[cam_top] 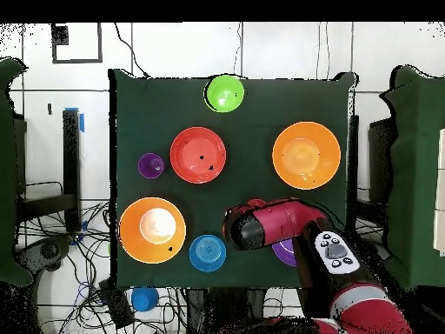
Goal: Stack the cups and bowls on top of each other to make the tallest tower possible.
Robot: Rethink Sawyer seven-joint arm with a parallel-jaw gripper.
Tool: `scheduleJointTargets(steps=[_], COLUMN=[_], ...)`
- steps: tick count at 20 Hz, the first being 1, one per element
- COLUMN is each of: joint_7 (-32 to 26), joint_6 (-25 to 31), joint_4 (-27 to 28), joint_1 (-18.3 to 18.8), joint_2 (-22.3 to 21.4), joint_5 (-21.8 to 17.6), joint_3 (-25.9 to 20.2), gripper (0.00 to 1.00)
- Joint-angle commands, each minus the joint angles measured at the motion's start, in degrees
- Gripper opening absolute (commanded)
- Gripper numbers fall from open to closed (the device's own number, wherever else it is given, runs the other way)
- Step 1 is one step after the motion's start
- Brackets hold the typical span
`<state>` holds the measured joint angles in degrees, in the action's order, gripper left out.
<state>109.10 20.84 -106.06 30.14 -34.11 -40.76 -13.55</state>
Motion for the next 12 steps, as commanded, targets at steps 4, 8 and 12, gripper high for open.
scheduleJointTargets(steps=[4, 8, 12], joint_7=[3.95, 1.63, 0.73], joint_6=[3.65, 8.36, 11.67], joint_4=[-1.77, -1.56, -0.29], joint_1=[-3.22, -2.82, -3.41], joint_2=[-9.06, -12.73, -14.45], joint_5=[4.69, 8.83, 12.43], joint_3=[-1.35, -2.81, -3.36], gripper=[0.0, 0.0, 0.0])
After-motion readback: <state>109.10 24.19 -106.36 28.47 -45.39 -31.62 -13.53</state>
